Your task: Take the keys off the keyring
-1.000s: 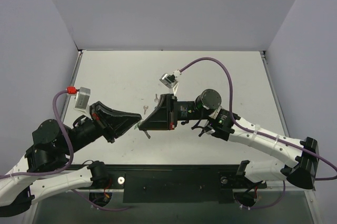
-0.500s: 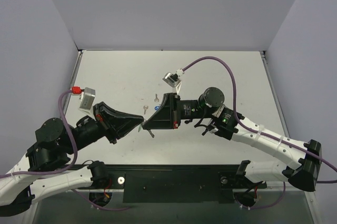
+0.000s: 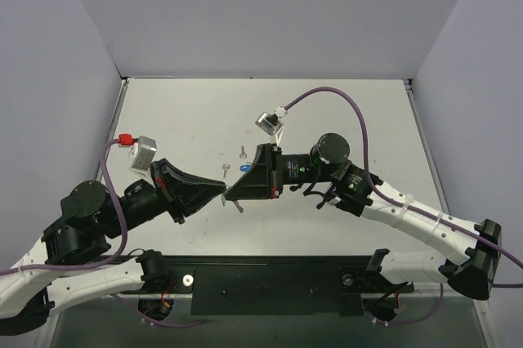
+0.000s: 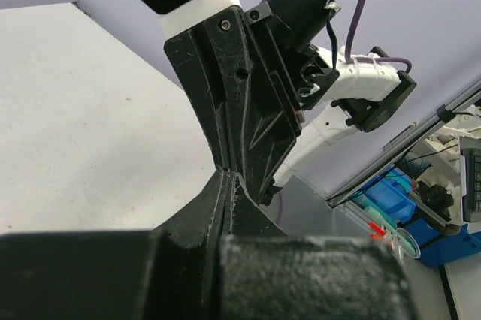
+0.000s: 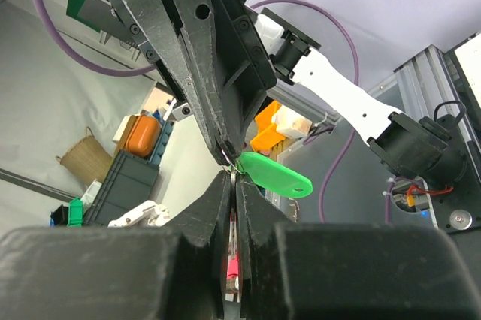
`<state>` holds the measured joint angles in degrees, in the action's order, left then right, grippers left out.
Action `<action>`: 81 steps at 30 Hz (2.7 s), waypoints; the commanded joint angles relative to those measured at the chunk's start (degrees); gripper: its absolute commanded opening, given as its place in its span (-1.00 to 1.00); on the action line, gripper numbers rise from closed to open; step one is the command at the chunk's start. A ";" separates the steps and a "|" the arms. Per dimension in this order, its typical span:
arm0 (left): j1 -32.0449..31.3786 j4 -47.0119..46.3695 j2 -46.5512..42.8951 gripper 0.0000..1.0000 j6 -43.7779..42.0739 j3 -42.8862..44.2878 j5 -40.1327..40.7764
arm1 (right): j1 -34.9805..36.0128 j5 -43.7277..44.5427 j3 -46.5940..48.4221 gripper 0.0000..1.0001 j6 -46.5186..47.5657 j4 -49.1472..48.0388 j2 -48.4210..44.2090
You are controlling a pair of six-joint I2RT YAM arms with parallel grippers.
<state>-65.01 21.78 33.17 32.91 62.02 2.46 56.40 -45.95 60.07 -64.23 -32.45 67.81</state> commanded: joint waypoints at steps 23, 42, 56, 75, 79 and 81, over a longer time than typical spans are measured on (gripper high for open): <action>-0.29 32.26 16.66 -1.00 -15.41 11.98 -8.96 | -1.21 -4.05 8.48 -1.00 8.85 15.39 -1.10; -0.38 39.13 22.90 -1.00 -23.06 10.14 -16.25 | -3.49 -8.80 14.37 -1.00 12.72 23.48 2.59; -1.26 40.71 25.72 -1.00 -24.47 5.92 -16.79 | -4.63 -13.90 22.01 -1.00 19.92 34.72 4.43; 0.41 34.91 21.50 -1.00 -20.78 4.60 -15.38 | -6.04 -11.35 17.36 -1.00 22.39 37.54 0.48; 2.08 33.59 19.66 -1.00 -20.25 4.86 -16.43 | -6.39 -10.30 15.69 -1.00 23.53 39.03 -0.13; 3.31 33.42 18.87 -1.00 -20.16 5.04 -16.70 | -6.57 -9.86 15.51 -1.00 24.06 39.74 -0.40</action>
<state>-64.12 54.26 53.30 10.52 67.22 -14.33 49.80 -53.43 75.57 -41.69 10.70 70.76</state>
